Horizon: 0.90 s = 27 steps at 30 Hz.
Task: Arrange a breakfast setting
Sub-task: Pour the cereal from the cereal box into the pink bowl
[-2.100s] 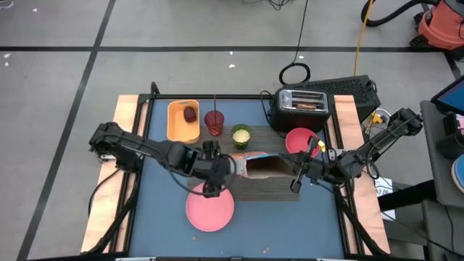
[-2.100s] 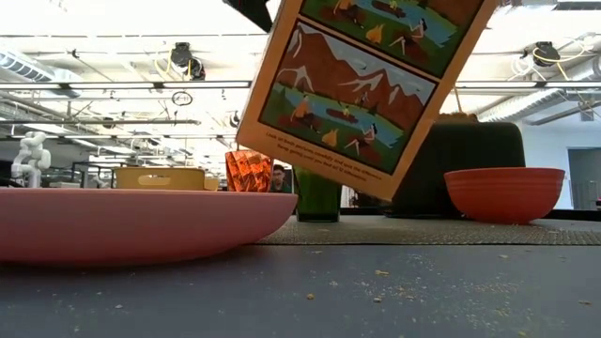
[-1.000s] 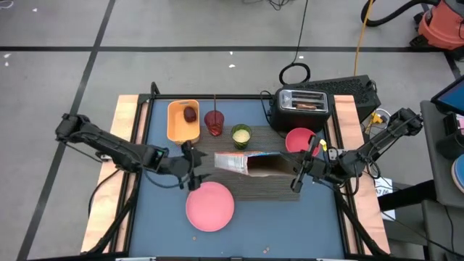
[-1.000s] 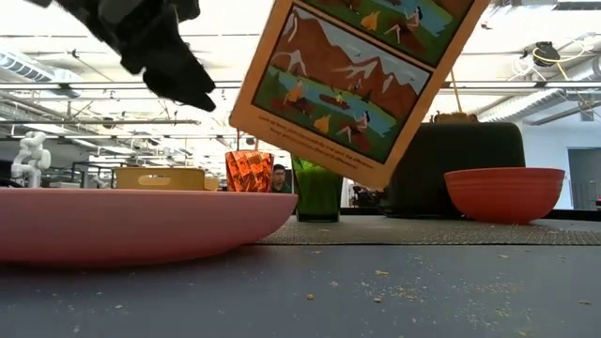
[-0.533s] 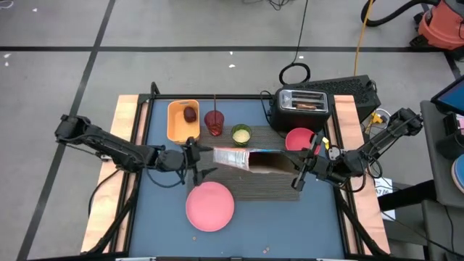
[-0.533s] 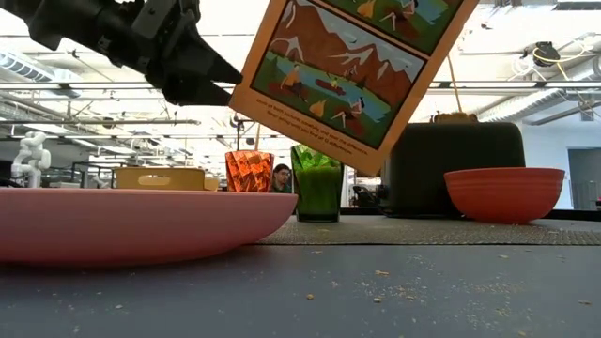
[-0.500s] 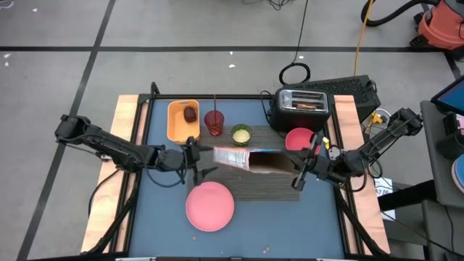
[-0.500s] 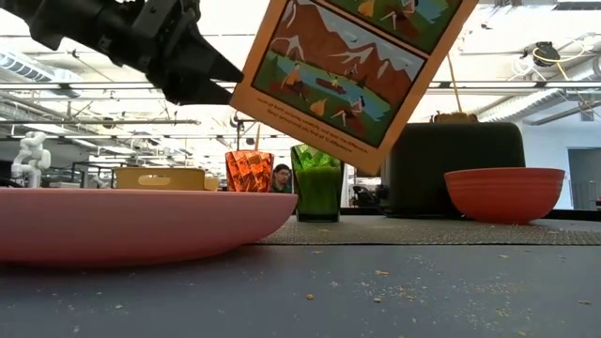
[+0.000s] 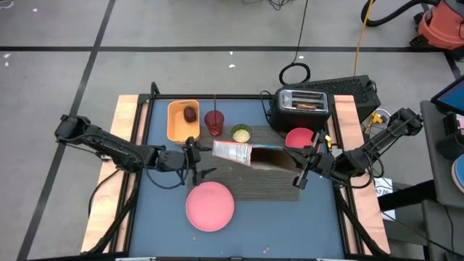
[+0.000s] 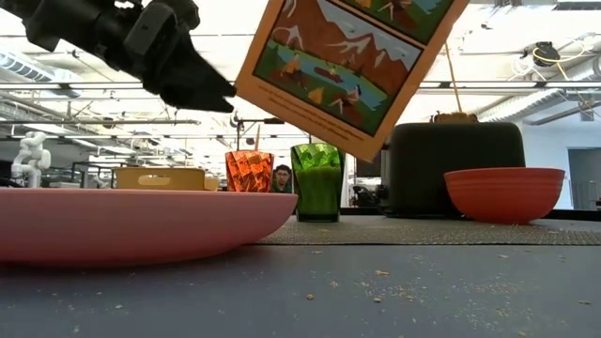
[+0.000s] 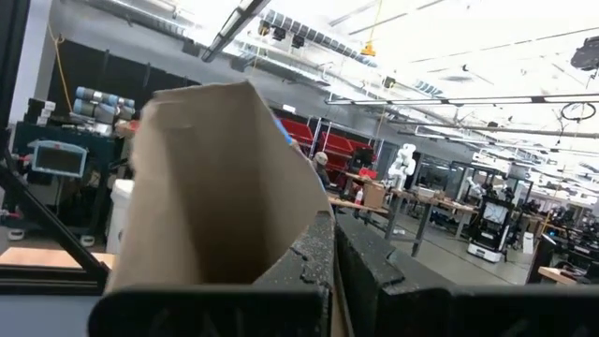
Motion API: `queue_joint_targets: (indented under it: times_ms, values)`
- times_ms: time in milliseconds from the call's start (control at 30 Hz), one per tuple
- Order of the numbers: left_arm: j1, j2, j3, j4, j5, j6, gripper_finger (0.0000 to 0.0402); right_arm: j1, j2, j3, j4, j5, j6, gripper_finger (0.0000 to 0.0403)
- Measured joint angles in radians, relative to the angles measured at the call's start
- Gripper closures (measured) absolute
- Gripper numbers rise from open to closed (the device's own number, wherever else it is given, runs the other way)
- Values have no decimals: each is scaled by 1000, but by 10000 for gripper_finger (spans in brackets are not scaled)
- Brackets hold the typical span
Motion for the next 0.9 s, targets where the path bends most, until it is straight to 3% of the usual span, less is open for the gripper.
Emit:
queue_joint_targets:
  times_ms: [433, 667, 900]
  values:
    - [1, 3, 0, 19, -28, 3, 11, 1, 0, 0, 24, -1, 5, 403]
    - [20, 58, 2, 177, -39, 71, 11, 1, 0, 0, 38, -75, 7, 403]
    - [19, 124, 1, 353, -33, 141, 11, 2, 0, 0, 77, -78, 7, 403]
